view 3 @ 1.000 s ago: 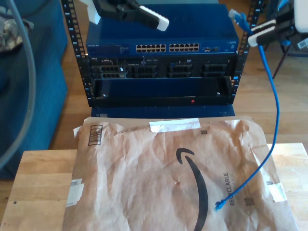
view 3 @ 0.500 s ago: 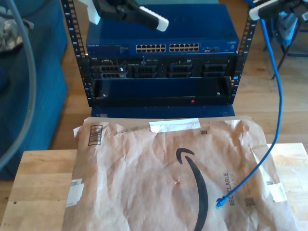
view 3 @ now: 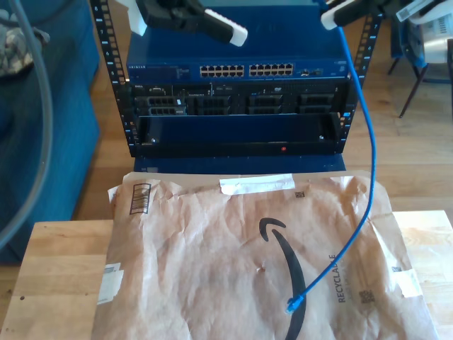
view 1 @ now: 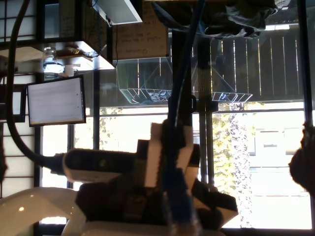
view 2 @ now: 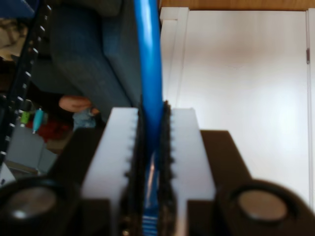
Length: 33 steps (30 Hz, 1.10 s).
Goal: Grab the cable and plug it in
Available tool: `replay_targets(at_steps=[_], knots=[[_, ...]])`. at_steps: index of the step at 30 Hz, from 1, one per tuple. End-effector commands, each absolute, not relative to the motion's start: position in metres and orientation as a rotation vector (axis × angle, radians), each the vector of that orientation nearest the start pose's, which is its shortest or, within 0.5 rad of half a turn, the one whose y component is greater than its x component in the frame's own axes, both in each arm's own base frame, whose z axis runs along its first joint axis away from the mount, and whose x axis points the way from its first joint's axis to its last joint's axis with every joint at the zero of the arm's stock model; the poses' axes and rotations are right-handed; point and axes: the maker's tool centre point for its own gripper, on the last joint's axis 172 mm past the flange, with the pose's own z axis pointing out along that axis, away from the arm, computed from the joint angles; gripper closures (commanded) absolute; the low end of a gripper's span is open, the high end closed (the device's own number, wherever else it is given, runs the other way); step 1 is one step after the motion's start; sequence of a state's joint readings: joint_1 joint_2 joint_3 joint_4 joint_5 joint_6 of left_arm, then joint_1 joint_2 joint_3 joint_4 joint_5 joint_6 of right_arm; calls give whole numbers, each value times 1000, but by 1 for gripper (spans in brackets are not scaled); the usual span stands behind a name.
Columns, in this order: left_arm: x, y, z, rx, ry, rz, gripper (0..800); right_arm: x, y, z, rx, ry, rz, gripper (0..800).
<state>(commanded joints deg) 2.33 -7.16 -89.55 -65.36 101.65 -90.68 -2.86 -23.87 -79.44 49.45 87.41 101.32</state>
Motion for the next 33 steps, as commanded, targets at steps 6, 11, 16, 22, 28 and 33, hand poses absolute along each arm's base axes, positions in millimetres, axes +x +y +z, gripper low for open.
replay_targets(at_steps=[6, 11, 16, 22, 28, 33], knots=[[393, -238, 559, 1653, 1424, -1025, 3, 379, 202, 546, -1537, 1763, 652, 791], [393, -238, 559, 1653, 1425, -1027, 5, 379, 210, 542, -1551, 1758, 665, 790], [392, -238, 559, 1653, 1426, -1029, 26, 384, 211, 533, -1560, 1775, 665, 790], [391, -237, 560, 1653, 1428, -1031, 106, 389, 216, 528, -1564, 1779, 678, 790], [389, -237, 559, 1658, 1430, -1030, 237, 389, 216, 528, -1564, 1779, 678, 789], [389, -236, 559, 1657, 1434, -1029, 308, 390, 215, 528, -1559, 1780, 675, 789]])
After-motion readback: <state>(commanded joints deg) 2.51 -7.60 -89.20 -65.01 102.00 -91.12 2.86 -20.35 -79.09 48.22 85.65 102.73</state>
